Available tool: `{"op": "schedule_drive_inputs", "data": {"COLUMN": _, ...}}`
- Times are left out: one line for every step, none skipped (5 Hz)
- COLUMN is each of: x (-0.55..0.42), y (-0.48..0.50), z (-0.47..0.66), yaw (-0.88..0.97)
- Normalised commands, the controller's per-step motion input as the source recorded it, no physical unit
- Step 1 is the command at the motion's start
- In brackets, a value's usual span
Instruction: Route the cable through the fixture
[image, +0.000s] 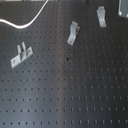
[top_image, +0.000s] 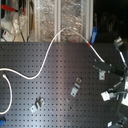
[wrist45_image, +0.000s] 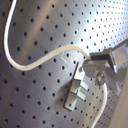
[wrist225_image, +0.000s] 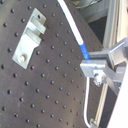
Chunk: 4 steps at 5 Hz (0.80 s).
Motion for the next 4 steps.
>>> {"op": "schedule_drive_inputs", "data": {"x": -0.157, "y": 0.006, "z": 0.51, "yaw": 0.0}}
{"op": "schedule_drive_inputs", "data": {"x": -0.113, "y": 0.047, "z": 0.38, "yaw": -0.17}}
{"op": "schedule_drive_inputs", "data": {"x": -0.247, "y": 0.073, "z": 0.24, "yaw": -0.22}}
{"op": "schedule_drive_inputs", "data": {"x": 0.0, "y": 0.001, "z": 0.04, "yaw": 0.0}}
